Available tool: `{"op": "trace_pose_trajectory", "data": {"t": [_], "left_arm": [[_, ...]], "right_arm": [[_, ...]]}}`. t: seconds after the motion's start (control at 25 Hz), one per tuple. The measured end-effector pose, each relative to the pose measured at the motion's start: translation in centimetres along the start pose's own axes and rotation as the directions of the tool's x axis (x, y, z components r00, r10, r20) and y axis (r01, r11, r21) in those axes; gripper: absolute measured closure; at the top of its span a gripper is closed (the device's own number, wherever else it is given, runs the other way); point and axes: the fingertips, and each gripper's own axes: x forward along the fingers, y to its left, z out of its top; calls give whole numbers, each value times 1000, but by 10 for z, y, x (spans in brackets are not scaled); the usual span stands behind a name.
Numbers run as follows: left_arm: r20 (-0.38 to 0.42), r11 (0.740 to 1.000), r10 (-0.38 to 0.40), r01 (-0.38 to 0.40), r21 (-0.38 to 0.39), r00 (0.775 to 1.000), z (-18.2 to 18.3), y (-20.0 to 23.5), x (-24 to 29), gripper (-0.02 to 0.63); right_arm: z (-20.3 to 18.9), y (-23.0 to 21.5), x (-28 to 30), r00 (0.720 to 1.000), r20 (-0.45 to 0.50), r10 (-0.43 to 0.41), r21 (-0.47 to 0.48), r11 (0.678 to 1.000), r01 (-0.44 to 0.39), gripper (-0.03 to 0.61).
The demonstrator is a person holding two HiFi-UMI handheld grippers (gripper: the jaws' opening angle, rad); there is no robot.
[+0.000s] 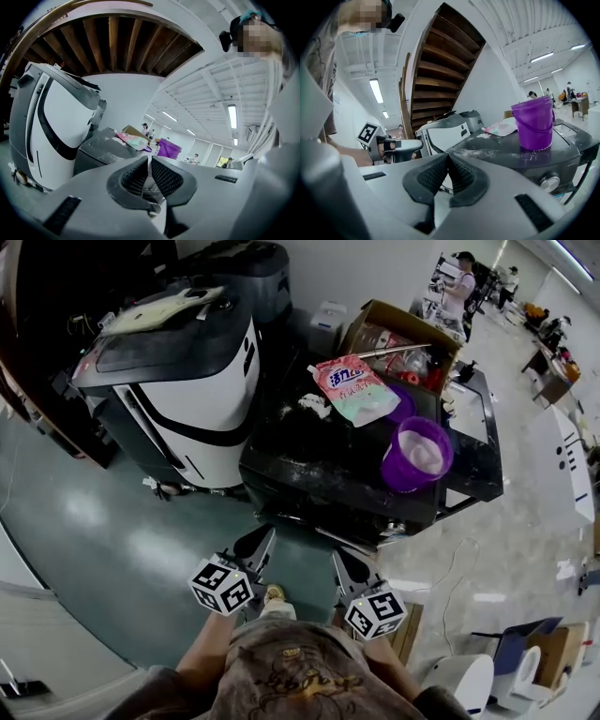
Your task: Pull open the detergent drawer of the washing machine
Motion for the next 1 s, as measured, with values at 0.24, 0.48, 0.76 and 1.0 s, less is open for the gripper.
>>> {"op": "trace_pose_trajectory", "data": {"t": [0.24, 0.48, 0.76, 1.0], "left_arm": [[7, 997, -47, 48, -63, 999, 1, 18, 13, 507], [13, 991, -81, 82, -110, 997, 0, 29, 21, 420], [6, 971, -122, 121, -206, 992, -11, 37, 31, 261], [40, 933, -154, 159, -322, 987, -31, 58, 43, 224]], "right_arm": [[-3, -7, 15, 1000, -6, -28, 9, 1000, 28, 575], [-5, -12, 21, 999, -9, -49, 17, 999, 49, 575], [-6, -14, 24, 998, -28, -55, 6, 998, 55, 575], [-10, -19, 20, 996, -51, -71, 0, 998, 71, 575]]}}
